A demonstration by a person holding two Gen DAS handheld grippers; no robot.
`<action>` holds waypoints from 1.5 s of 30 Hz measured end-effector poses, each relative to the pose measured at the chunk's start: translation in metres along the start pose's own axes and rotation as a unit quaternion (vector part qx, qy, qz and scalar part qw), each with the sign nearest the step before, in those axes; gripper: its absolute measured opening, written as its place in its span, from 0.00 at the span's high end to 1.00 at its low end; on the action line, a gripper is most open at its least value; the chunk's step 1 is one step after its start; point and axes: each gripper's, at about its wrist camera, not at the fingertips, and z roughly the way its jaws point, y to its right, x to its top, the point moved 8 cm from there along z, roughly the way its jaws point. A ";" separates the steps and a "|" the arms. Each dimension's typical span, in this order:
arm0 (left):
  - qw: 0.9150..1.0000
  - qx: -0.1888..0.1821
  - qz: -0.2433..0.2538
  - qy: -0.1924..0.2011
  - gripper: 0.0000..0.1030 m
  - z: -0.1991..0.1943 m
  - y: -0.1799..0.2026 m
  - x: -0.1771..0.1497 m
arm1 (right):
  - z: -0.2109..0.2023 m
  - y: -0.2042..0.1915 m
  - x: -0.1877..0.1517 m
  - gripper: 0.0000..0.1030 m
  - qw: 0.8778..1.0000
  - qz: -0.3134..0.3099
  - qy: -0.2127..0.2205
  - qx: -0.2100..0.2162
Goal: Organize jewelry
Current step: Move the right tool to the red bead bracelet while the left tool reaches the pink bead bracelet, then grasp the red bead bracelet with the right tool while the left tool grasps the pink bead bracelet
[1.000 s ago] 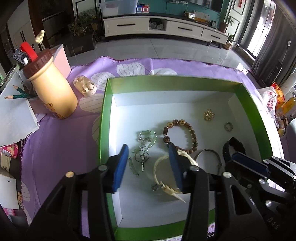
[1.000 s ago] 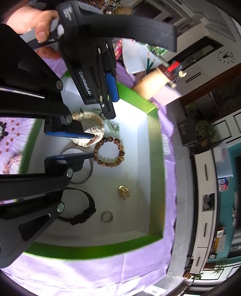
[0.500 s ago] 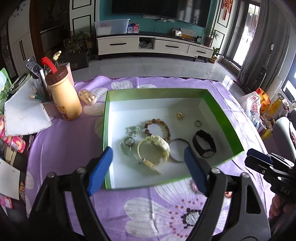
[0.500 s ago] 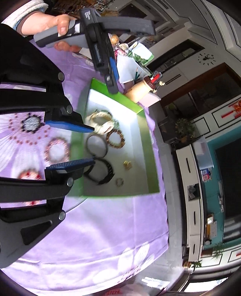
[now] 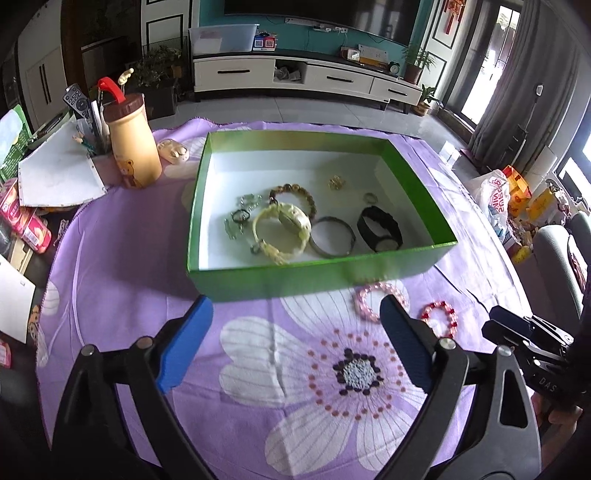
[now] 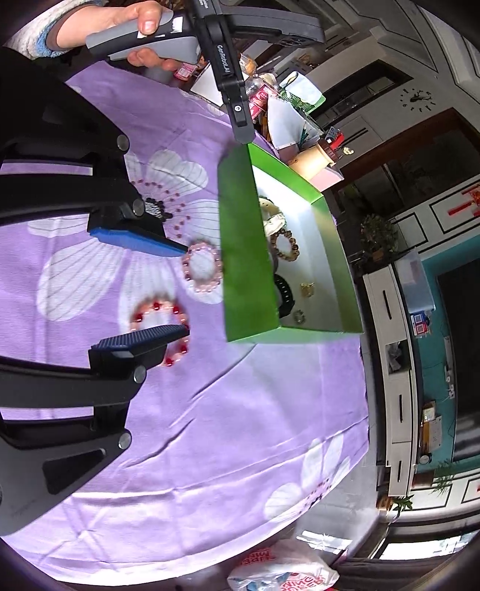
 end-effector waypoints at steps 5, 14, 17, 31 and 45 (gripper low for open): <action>1.000 -0.012 -0.011 -0.027 0.04 0.010 0.011 -0.028 | 0.001 0.002 -0.019 0.62 0.999 -0.020 -0.003 -0.029; 0.997 -0.005 0.003 -0.079 0.04 0.051 0.033 -0.066 | 0.024 0.009 -0.052 0.62 0.996 -0.063 -0.029 -0.063; 0.997 -0.016 0.010 -0.077 0.04 0.060 0.043 -0.062 | 0.032 0.005 -0.049 0.62 0.996 -0.071 -0.031 -0.047; 0.997 0.023 0.008 -0.079 0.33 0.112 0.058 -0.026 | 0.074 -0.002 -0.033 0.69 0.987 -0.138 -0.062 -0.055; 0.995 0.028 0.075 -0.051 0.91 0.118 0.086 -0.024 | 0.072 0.003 -0.033 0.93 0.988 -0.130 -0.053 -0.062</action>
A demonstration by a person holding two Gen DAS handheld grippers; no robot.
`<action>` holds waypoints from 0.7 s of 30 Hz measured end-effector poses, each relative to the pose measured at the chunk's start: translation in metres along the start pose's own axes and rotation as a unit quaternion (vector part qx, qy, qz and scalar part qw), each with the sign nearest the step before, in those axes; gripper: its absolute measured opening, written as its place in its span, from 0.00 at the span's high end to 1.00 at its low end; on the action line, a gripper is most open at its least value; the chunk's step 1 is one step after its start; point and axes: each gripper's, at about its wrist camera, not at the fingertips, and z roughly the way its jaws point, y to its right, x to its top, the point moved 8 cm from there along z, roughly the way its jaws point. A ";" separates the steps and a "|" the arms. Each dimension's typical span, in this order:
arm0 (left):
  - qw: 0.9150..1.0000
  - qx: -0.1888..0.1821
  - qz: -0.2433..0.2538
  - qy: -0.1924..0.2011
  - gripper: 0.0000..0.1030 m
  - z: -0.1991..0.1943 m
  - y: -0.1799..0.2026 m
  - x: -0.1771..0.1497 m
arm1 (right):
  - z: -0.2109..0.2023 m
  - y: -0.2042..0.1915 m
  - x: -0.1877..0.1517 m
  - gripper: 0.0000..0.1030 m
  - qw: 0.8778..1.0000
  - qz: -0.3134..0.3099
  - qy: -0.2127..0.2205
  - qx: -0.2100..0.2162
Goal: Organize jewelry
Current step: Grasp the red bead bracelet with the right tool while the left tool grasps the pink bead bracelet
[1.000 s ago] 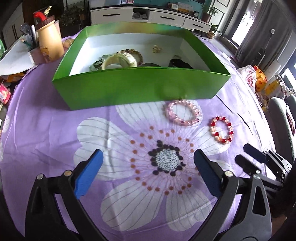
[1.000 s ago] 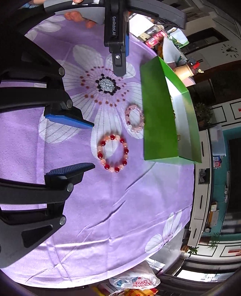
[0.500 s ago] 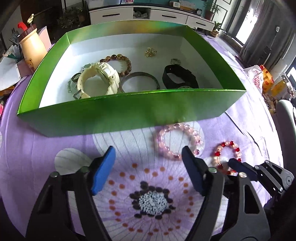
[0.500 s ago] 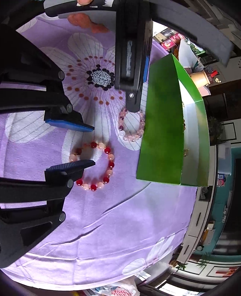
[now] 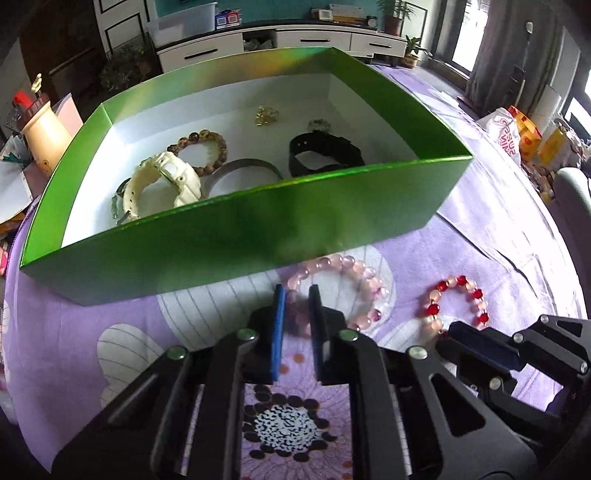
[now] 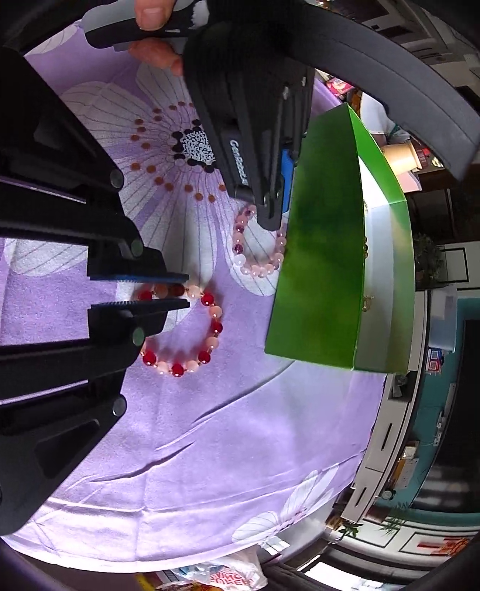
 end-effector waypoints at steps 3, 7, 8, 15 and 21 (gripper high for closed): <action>1.000 -0.018 -0.013 0.002 0.93 -0.003 -0.002 -0.004 | -0.006 0.004 -0.003 0.93 1.000 0.026 0.004 0.015; 0.999 -0.033 -0.024 0.008 0.93 -0.011 -0.010 -0.010 | -0.021 0.010 -0.003 0.93 0.996 0.064 0.025 0.051; 0.999 -0.037 -0.026 0.011 0.93 -0.015 -0.012 -0.010 | -0.026 0.011 -0.003 0.93 0.995 0.077 0.032 0.063; 0.998 -0.046 -0.031 0.040 0.93 -0.050 -0.020 -0.006 | -0.056 0.016 0.002 0.93 0.978 0.146 0.069 0.131; 0.997 -0.047 -0.037 0.052 0.93 -0.073 -0.030 -0.009 | -0.071 0.017 0.002 0.93 0.963 0.187 0.083 0.176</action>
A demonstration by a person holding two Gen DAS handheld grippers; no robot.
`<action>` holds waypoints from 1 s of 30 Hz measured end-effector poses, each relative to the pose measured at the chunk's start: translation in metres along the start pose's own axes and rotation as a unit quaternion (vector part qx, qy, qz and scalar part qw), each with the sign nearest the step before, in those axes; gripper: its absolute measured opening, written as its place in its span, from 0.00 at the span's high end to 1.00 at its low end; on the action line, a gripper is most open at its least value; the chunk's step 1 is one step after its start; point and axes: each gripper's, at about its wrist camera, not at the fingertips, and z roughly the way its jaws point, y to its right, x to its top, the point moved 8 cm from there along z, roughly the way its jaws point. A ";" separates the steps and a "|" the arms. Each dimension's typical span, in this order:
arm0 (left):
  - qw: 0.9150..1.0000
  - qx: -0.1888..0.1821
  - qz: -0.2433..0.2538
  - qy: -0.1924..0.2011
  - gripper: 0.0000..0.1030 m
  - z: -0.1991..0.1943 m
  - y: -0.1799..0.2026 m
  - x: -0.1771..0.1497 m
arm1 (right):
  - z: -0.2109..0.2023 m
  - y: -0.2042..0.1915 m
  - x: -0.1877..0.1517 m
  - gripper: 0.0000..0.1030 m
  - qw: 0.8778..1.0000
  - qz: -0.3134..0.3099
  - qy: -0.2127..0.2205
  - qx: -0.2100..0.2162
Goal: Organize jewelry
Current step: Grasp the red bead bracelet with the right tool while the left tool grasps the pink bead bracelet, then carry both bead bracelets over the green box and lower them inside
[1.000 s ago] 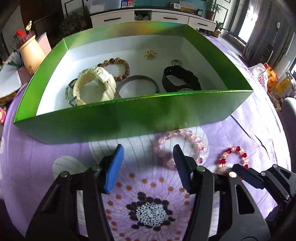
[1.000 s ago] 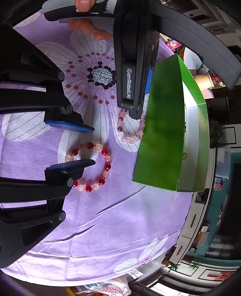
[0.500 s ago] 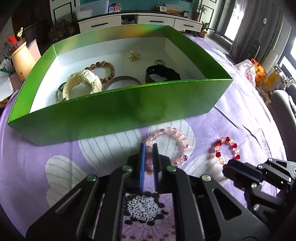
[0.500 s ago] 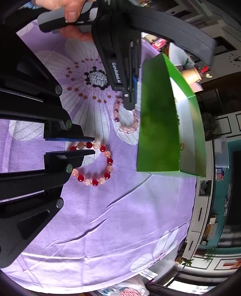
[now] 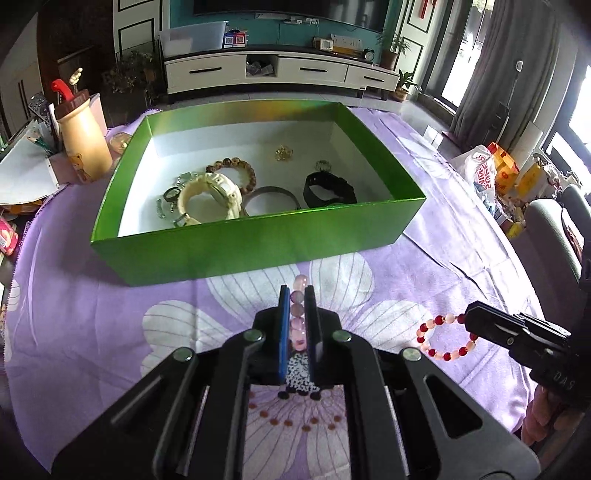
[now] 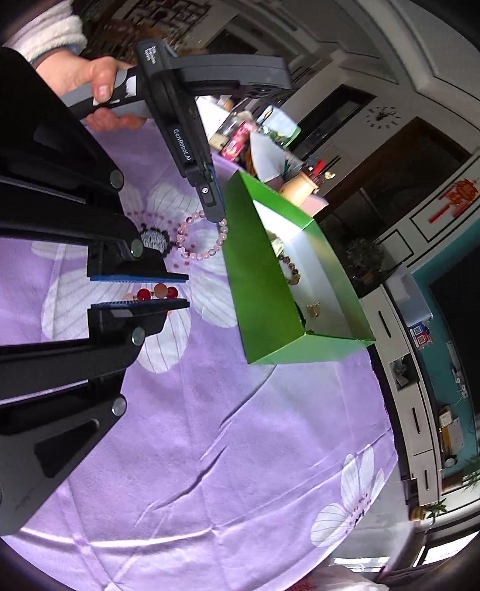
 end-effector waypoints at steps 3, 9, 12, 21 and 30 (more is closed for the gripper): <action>1.000 0.001 0.000 0.004 0.93 -0.011 -0.003 -0.002 | -0.007 -0.005 0.000 0.93 1.000 0.004 0.004 0.006; 1.000 0.009 -0.003 0.005 0.93 -0.025 -0.015 -0.008 | -0.015 -0.014 -0.002 0.93 1.000 -0.001 0.009 0.006; 1.000 0.013 -0.006 0.006 0.93 -0.030 -0.021 -0.010 | -0.017 -0.019 0.000 0.93 1.000 -0.004 0.009 0.003; 1.000 0.016 -0.008 0.021 0.93 -0.044 -0.035 -0.003 | -0.015 -0.036 0.007 0.93 1.000 -0.016 0.011 -0.002; 0.999 0.032 -0.012 0.026 0.93 -0.050 -0.056 0.007 | -0.013 -0.049 0.016 0.93 0.999 -0.031 0.011 -0.003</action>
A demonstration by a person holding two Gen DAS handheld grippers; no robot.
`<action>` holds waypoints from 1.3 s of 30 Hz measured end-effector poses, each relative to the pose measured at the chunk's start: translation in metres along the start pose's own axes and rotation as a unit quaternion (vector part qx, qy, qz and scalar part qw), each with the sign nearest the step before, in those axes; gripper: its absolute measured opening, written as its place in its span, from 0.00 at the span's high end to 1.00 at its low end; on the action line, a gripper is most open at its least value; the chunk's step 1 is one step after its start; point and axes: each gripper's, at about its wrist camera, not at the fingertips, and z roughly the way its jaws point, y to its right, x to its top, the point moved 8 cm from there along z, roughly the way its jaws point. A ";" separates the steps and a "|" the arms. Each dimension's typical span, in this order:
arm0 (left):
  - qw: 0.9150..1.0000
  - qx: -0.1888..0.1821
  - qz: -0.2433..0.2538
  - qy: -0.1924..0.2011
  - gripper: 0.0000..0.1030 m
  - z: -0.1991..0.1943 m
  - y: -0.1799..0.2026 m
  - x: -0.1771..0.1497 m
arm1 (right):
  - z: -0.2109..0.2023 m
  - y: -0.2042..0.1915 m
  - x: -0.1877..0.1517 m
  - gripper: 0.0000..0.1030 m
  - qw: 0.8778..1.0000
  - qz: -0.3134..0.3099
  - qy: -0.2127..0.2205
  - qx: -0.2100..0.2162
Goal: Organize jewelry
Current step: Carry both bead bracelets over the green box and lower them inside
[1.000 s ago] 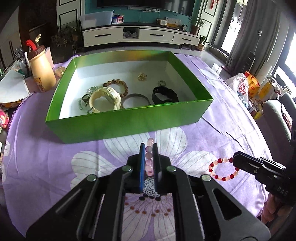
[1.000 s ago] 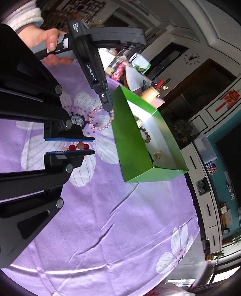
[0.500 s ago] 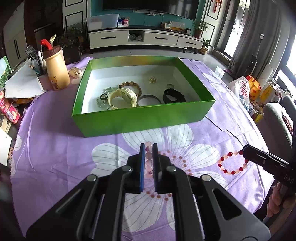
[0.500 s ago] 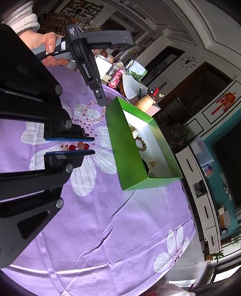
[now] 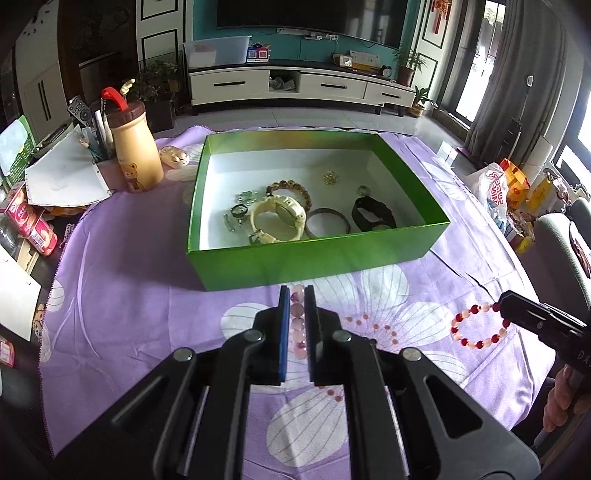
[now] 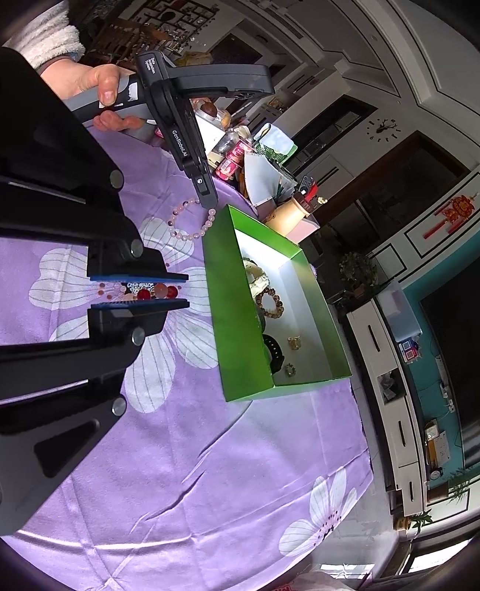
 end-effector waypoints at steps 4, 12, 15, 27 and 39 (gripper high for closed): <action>1.000 0.004 -0.002 0.004 0.93 0.000 -0.007 0.003 | 0.003 -0.003 0.003 0.93 1.000 -0.002 0.000 0.000; 1.000 -0.003 0.001 0.011 0.93 -0.002 -0.007 0.016 | 0.008 -0.005 0.012 0.93 1.000 -0.005 -0.001 -0.004; 1.000 -0.006 -0.002 0.015 0.93 -0.005 -0.007 0.027 | 0.006 -0.005 0.022 0.93 1.000 -0.005 0.005 -0.006; 1.000 -0.002 -0.005 0.018 0.93 -0.004 -0.008 0.075 | 0.006 -0.015 0.078 0.93 0.999 -0.017 0.036 -0.014; 1.000 0.003 -0.003 0.008 0.93 0.023 -0.003 0.105 | 0.039 -0.013 0.111 0.93 0.999 -0.008 0.030 -0.020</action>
